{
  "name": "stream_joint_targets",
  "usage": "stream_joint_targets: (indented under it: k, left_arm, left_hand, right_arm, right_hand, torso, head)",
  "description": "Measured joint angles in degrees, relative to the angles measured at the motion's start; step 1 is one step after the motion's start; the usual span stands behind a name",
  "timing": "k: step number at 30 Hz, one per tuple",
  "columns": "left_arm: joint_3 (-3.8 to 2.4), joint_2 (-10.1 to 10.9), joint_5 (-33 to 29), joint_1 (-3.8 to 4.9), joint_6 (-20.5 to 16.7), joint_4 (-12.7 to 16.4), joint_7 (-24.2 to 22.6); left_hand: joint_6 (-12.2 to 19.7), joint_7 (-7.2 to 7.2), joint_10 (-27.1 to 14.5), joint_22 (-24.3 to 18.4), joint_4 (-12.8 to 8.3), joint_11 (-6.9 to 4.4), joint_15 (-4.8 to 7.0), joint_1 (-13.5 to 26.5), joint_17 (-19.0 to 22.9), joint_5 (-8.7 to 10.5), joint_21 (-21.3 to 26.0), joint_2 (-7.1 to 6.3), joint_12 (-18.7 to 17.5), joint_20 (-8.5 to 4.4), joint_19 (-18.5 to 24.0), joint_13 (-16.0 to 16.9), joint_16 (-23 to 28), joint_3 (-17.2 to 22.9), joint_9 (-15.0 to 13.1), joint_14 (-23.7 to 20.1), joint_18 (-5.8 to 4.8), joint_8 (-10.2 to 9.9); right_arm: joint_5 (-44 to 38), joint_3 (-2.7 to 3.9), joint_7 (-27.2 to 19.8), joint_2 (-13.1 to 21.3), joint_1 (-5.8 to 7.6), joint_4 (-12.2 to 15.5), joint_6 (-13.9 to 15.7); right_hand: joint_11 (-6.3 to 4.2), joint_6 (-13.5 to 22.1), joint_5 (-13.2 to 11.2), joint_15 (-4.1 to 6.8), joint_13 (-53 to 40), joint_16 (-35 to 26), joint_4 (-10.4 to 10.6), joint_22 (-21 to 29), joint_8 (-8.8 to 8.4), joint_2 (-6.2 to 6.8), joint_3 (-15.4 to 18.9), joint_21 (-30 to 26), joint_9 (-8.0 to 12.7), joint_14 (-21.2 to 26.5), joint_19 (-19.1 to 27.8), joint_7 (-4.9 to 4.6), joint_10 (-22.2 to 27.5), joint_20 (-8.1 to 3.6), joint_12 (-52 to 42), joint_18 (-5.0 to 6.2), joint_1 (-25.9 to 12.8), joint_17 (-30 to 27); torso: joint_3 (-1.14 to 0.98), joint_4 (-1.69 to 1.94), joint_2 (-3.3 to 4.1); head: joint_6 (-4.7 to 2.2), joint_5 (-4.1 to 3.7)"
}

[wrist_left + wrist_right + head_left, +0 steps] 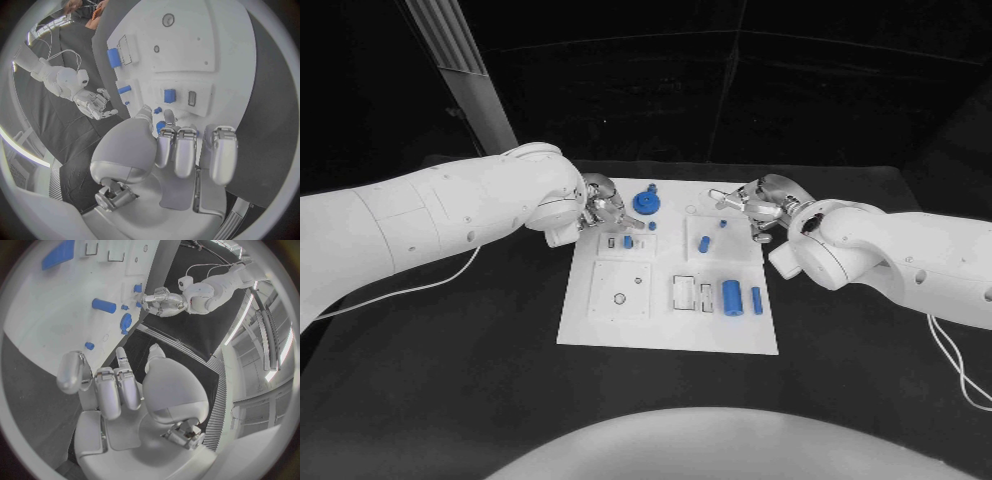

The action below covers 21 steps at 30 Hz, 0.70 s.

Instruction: Assemble the parts on the task board

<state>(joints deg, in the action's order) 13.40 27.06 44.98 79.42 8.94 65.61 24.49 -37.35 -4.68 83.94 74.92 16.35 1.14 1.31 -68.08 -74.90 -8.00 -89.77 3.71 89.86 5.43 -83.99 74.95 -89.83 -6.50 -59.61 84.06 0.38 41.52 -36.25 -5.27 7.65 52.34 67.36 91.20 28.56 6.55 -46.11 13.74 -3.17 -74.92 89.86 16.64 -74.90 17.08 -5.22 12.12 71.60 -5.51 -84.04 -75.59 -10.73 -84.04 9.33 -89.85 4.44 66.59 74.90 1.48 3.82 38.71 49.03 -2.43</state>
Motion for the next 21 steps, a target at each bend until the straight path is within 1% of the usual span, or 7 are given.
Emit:
stream_joint_targets:
  k: [4,6,13,14,21]
  left_arm:
    - [0.00,-0.2,0.0,0.00,0.8,-0.2,-0.2]
    - [0.00,-0.5,0.0,0.00,1.3,-0.5,-0.1]
    - [-0.01,-1.2,0.0,0.00,3.5,-1.1,0.6]
    - [-0.01,-1.3,0.0,0.00,3.7,-1.2,0.7]
    - [-0.01,-1.4,0.0,-0.01,4.9,-1.4,1.3]
  left_hand:
    - [0.0,0.00,0.0,0.0,0.4,0.00,0.00,0.0,0.0,0.00,0.0,0.02,0.0,0.00,0.0,0.0,0.0,-0.4,1.5,0.0,0.00,-1.2]
    - [-0.2,-0.16,0.0,0.0,0.4,0.00,0.00,0.7,0.0,0.00,0.0,0.68,0.0,0.00,0.0,0.0,0.0,-1.0,2.4,0.0,0.00,-2.0]
    - [-0.2,-0.23,0.0,0.0,0.3,0.00,0.00,0.8,0.0,0.00,0.0,0.77,0.0,0.00,0.0,0.0,0.0,-1.0,3.1,0.0,0.00,-2.2]
    - [-0.2,-0.23,0.0,0.0,0.3,-0.01,0.00,1.0,0.0,0.00,0.0,0.99,0.0,0.00,0.0,0.0,0.0,-1.0,3.3,0.0,0.00,-2.2]
    - [-0.4,-0.43,0.0,0.0,0.3,-0.01,0.00,1.1,0.0,0.00,0.0,1.13,0.0,0.00,0.0,0.0,0.0,-1.3,3.5,0.0,0.00,-2.4]
  right_arm:
    - [0.0,0.00,0.0,0.0,-0.01,0.0,0.0]
    - [0.0,0.00,0.0,0.0,-0.01,0.0,0.0]
    - [0.0,0.00,0.0,-0.1,-0.01,0.0,0.0]
    - [0.0,0.00,0.0,-0.1,-0.01,0.0,0.0]
    - [0.0,0.00,0.0,-0.1,-0.02,0.0,0.0]
  right_hand:
    - [0.00,0.0,0.0,0.00,0.0,0.0,0.0,0.0,0.00,0.00,0.0,0.0,0.0,0.0,0.0,0.00,0.0,0.00,0.0,0.00,0.0,0.0]
    - [0.00,0.0,0.0,0.00,0.0,0.0,0.0,0.0,0.00,0.00,0.0,0.0,0.0,0.0,0.0,0.00,0.0,0.00,0.0,0.00,0.0,0.0]
    - [0.00,0.0,0.0,0.00,0.0,0.0,0.0,0.0,0.00,0.00,0.0,0.0,0.0,0.0,0.0,0.00,0.0,0.00,0.0,0.00,0.0,0.0]
    - [0.00,0.0,0.0,0.00,0.0,0.0,0.0,0.0,0.00,0.00,0.0,0.0,0.0,0.0,0.0,0.00,0.0,0.00,0.0,0.00,0.0,0.0]
    - [0.00,0.0,0.0,0.00,0.0,0.0,0.0,0.0,0.00,0.00,0.0,0.0,0.0,0.0,0.0,0.00,0.0,0.00,0.0,0.00,0.0,0.0]
  torso:
    - [0.00,-0.04,0.03]
    - [0.00,-0.07,0.03]
    - [0.01,-0.09,0.04]
    - [0.01,-0.09,0.04]
    - [0.00,-0.07,0.04]
  head:
    - [0.00,0.07]
    - [0.04,0.08]
    - [0.10,0.23]
    - [0.12,0.23]
    - [0.18,0.18]
